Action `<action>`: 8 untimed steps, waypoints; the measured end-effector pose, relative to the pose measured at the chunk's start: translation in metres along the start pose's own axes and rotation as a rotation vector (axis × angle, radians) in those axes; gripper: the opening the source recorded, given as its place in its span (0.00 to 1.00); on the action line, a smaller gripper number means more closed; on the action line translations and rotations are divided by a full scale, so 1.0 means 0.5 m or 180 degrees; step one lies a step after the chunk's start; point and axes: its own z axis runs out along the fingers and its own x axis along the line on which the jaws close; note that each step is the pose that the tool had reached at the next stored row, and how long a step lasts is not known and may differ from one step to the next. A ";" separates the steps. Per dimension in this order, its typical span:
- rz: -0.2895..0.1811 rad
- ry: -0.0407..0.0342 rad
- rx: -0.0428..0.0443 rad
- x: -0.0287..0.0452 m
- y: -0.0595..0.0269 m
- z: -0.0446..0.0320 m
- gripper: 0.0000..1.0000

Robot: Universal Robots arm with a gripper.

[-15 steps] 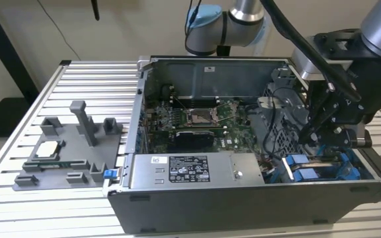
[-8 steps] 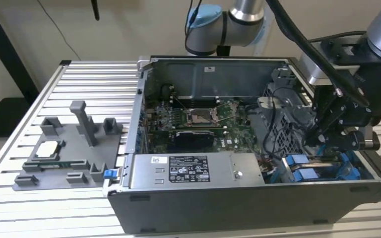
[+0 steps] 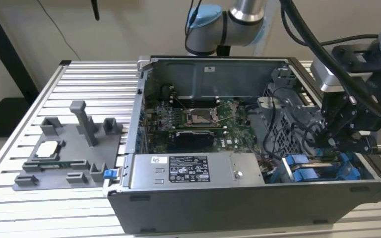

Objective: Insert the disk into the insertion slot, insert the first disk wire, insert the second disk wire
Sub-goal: 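Insert the second disk wire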

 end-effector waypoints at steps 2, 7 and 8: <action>-0.0007 0.0000 0.0006 0.006 -0.003 0.002 0.00; -0.0023 -0.0004 0.0058 0.008 -0.010 0.010 0.00; -0.0025 -0.0005 0.0066 0.009 -0.010 0.013 0.00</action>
